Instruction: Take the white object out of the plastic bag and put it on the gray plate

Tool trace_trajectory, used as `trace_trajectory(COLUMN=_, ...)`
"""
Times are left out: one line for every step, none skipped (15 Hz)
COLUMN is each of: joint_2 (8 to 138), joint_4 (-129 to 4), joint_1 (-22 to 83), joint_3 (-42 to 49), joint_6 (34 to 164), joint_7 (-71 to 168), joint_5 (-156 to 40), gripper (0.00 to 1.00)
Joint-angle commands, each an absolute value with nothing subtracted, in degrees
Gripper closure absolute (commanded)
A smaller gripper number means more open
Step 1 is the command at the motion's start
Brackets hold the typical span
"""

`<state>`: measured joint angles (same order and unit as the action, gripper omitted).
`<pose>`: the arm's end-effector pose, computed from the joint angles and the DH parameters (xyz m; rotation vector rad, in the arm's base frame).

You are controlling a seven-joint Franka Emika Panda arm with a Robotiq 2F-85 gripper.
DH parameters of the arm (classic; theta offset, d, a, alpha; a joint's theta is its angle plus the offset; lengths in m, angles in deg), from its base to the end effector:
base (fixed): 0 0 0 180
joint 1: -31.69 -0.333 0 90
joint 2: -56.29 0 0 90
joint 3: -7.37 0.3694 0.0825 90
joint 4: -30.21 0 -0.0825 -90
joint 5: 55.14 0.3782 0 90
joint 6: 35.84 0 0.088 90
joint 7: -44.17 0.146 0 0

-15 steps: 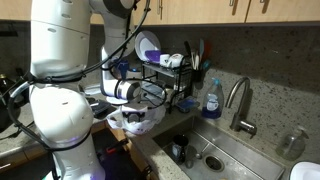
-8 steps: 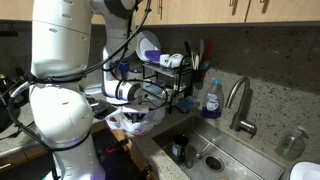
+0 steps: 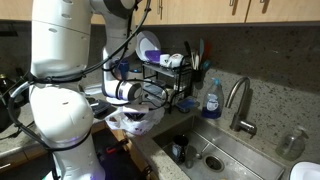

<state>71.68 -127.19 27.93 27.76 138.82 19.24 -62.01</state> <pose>0.3589 0.1823 0.1673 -2.7155 -1.4166 -0.0845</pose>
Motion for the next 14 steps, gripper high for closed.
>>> trace_trajectory(joint_2=67.09, joint_4=-129.09, joint_1=27.63, joint_3=29.11, joint_6=137.11, joint_7=20.84, joint_5=-60.85, gripper=0.97)
trace_trajectory(joint_2=65.85, joint_4=-129.23, joint_1=27.8, joint_3=29.77, joint_6=136.2, joint_7=20.77, joint_5=-60.54, gripper=0.96)
trace_trajectory(joint_2=64.85, joint_4=-129.25, joint_1=27.96, joint_3=30.43, joint_6=135.43, joint_7=20.65, joint_5=-60.22, gripper=0.97)
trace_trajectory(joint_2=63.54, joint_4=-129.28, joint_1=28.06, joint_3=31.08, joint_6=134.42, joint_7=20.63, joint_5=-59.82, gripper=0.97)
trace_trajectory(joint_2=62.61, joint_4=-129.14, joint_1=28.29, joint_3=31.87, joint_6=133.29, joint_7=20.26, joint_5=-59.27, gripper=0.96)
trace_trajectory(joint_2=61.48, joint_4=-129.01, joint_1=28.09, joint_3=32.2, joint_6=131.97, joint_7=20.27, joint_5=-58.96, gripper=0.97)
trace_trajectory(joint_2=60.51, joint_4=-128.99, joint_1=28.25, joint_3=32.97, joint_6=130.97, joint_7=19.91, joint_5=-58.21, gripper=0.96)
trace_trajectory(joint_2=59.8, joint_4=-128.77, joint_1=28.04, joint_3=33.1, joint_6=129.88, joint_7=19.88, joint_5=-58.02, gripper=0.97)
trace_trajectory(joint_2=59.07, joint_4=-128.68, joint_1=28.07, joint_3=33.6, joint_6=128.96, joint_7=19.49, joint_5=-57.33, gripper=0.97)
trace_trajectory(joint_2=58.42, joint_4=-128.73, joint_1=27.92, joint_3=33.69, joint_6=128.41, joint_7=19.43, joint_5=-57.22, gripper=0.96)
trace_trajectory(joint_2=58.45, joint_4=-128.36, joint_1=28.02, joint_3=33.89, joint_6=127.69, joint_7=18.92, joint_5=-56.78, gripper=0.71)
trace_trajectory(joint_2=58.57, joint_4=-128.15, joint_1=27.95, joint_3=33.57, joint_6=127.1, joint_7=19.43, joint_5=-57.43, gripper=0.97)
trace_trajectory(joint_2=58.79, joint_4=-128.07, joint_1=27.91, joint_3=33.45, joint_6=126.96, joint_7=19.36, joint_5=-58.01, gripper=0.95)
trace_trajectory(joint_2=58.97, joint_4=-128.0, joint_1=27.99, joint_3=33.52, joint_6=127.14, joint_7=19.2, joint_5=-57.56, gripper=0.98)
